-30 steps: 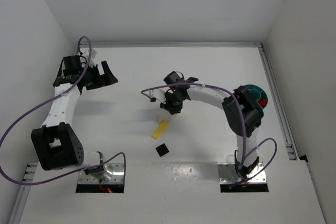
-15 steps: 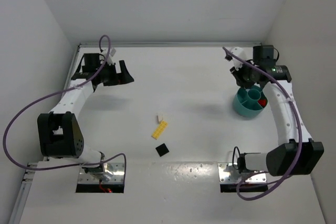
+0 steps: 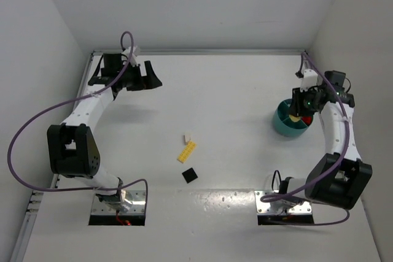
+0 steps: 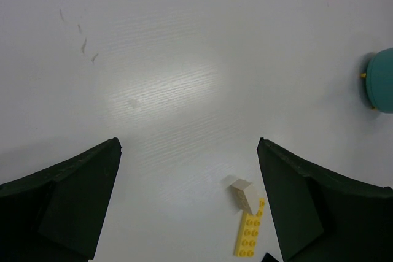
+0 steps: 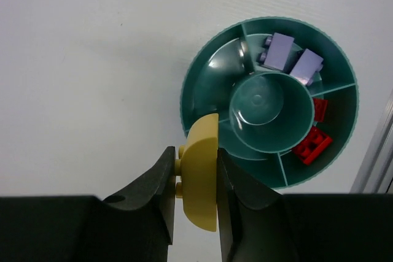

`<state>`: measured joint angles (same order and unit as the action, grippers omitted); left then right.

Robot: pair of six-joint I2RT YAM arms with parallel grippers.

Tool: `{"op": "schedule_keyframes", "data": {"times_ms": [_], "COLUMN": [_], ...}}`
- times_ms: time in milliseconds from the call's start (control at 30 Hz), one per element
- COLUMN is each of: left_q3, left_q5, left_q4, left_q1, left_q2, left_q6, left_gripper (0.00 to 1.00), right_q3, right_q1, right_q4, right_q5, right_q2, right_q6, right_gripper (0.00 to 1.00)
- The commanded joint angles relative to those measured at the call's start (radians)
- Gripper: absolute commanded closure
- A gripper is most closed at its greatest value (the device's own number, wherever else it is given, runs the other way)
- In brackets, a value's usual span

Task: Sort the legos into containers by color

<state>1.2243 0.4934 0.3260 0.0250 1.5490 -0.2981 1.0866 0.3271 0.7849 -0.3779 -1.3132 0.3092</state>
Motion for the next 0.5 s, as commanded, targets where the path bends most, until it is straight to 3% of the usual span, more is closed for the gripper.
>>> {"op": "schedule_keyframes", "data": {"times_ms": [0, 333, 400, 467], "left_q3": [0.046, 0.037, -0.054, -0.146], "left_q5": [0.030, 0.206, 0.270, 0.263], "left_q4": [-0.012, -0.034, -0.121, -0.333], "left_q1": [0.003, 0.003, 0.015, 0.056], "left_q2": [-0.003, 0.029, 0.001, -0.103], "left_q6": [0.001, -0.012, -0.082, -0.181], "left_gripper": [0.00, 0.00, 0.00, 0.00], "right_q3": [-0.023, -0.125, -0.116, -0.100], "right_q1": [0.050, 0.128, 0.128, 0.100], "right_q4": [-0.136, -0.291, -0.320, -0.366], "right_q5": [-0.145, -0.347, -0.447, -0.547], "right_q2": [0.023, 0.063, 0.040, 0.016], "right_q6": [-0.082, -0.165, -0.287, -0.417], "right_gripper": [1.00, 1.00, 1.00, 1.00]}}
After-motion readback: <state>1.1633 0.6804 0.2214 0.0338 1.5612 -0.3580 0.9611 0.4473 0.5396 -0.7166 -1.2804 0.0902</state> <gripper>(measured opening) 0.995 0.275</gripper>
